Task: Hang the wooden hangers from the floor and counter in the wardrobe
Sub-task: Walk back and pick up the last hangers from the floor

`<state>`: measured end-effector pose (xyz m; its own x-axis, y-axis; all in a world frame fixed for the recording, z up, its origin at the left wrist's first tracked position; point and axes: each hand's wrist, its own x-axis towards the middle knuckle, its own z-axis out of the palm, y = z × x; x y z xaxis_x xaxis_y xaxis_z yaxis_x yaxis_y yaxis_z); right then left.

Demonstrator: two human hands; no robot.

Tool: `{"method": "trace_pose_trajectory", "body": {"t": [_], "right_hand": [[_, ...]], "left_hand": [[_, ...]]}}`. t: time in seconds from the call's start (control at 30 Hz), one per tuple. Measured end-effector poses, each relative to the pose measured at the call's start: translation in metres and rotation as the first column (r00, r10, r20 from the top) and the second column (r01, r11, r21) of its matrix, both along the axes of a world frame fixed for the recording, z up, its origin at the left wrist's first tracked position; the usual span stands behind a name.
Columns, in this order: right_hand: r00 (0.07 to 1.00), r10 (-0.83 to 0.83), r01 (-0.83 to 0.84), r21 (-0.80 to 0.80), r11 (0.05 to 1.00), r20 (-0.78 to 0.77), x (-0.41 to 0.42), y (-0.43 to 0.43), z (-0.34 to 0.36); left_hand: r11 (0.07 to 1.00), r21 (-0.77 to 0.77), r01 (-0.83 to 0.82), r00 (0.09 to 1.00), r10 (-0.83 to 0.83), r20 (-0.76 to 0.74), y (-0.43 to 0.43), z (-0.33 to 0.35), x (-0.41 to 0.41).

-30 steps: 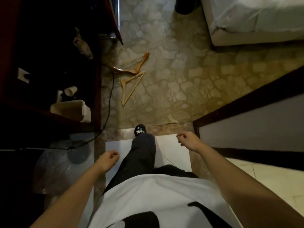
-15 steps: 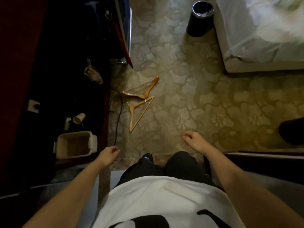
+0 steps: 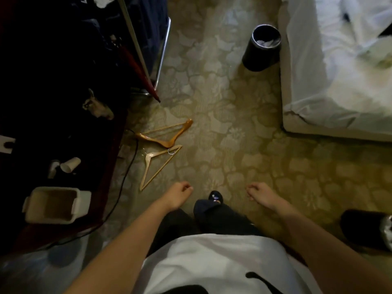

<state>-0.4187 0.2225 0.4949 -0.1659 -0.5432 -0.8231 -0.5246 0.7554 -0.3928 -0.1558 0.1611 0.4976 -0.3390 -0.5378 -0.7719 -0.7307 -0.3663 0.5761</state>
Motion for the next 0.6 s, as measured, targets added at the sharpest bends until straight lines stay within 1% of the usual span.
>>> {"method": "trace_pose_trajectory", "body": {"t": [0.1, 0.2, 0.27, 0.33, 0.43, 0.5, 0.6], "right_hand": [[0.997, 0.083, -0.083, -0.019, 0.996, 0.010, -0.022, -0.055, 0.000], [0.980, 0.198, -0.198, -0.030, 0.980, 0.021, -0.022, -0.117, -0.002], [0.962, 0.273, -0.272, -0.031, 0.962, 0.022, -0.014, -0.154, -0.008], [0.940, 0.340, -0.340, -0.016, 0.940, 0.019, 0.000, -0.186, -0.013], [0.902, 0.432, -0.432, -0.008, 0.902, 0.020, 0.026, -0.224, -0.016], [0.849, 0.528, -0.528, 0.009, 0.849, 0.019, 0.046, -0.246, -0.015], [0.714, 0.700, -0.700, 0.006, 0.714, -0.009, 0.069, -0.281, -0.020]], "left_hand": [[0.995, 0.003, -0.096, 0.995, 0.096, -0.014, -0.020, 0.000, -0.028], [0.973, 0.023, -0.231, 0.973, 0.231, 0.005, -0.033, -0.008, -0.022], [0.929, 0.067, -0.363, 0.932, 0.361, 0.036, -0.040, -0.019, -0.006], [0.862, 0.115, -0.494, 0.869, 0.487, 0.081, -0.047, -0.027, 0.011], [0.801, 0.144, -0.581, 0.814, 0.572, 0.103, -0.068, -0.038, 0.032], [0.769, 0.130, -0.625, 0.780, 0.620, 0.080, -0.088, -0.044, 0.041], [0.705, 0.105, -0.701, 0.711, 0.702, 0.039, -0.120, -0.058, 0.052]]}}
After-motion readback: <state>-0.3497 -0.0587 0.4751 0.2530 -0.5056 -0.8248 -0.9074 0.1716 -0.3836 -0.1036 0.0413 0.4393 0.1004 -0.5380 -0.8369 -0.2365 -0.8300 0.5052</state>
